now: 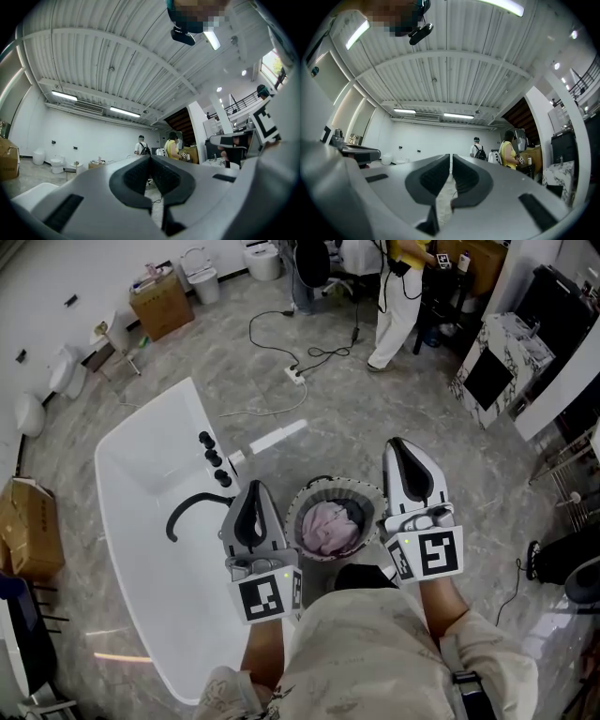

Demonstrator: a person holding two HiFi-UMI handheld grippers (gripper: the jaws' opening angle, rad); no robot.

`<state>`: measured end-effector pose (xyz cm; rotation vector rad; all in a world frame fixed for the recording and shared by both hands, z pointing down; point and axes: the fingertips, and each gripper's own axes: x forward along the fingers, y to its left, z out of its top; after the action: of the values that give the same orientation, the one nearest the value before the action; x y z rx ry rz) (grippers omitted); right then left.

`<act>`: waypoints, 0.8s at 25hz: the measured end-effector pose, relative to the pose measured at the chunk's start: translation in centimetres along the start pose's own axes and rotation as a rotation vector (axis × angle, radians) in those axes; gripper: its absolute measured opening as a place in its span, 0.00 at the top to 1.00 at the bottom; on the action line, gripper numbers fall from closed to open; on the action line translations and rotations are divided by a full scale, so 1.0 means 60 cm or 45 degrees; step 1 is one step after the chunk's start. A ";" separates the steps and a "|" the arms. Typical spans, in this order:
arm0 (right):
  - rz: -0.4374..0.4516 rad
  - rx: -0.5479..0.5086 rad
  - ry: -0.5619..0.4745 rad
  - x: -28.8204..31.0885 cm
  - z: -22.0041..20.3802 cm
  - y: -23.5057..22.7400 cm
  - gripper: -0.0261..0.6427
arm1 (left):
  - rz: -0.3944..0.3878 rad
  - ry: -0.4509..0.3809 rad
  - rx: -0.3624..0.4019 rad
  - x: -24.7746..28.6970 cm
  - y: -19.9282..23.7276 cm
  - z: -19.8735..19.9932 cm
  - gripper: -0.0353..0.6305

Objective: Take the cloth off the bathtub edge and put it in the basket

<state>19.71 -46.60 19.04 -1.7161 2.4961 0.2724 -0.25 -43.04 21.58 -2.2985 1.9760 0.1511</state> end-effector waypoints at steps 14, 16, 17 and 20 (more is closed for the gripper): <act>0.013 0.044 0.009 0.009 -0.016 0.008 0.98 | -0.002 0.008 0.011 -0.002 0.005 -0.009 0.94; 0.017 0.043 0.010 0.009 -0.018 0.010 0.98 | -0.003 0.007 0.011 -0.002 0.005 -0.010 0.94; 0.018 0.041 0.011 0.010 -0.019 0.011 0.98 | -0.003 0.008 0.011 -0.002 0.005 -0.011 0.94; 0.019 0.039 0.017 0.012 -0.019 0.011 0.98 | -0.007 0.011 0.009 0.000 0.004 -0.010 0.94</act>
<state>18.88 -47.26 20.05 -1.6937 2.5099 0.2236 -0.46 -43.15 22.18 -2.3038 1.9711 0.1341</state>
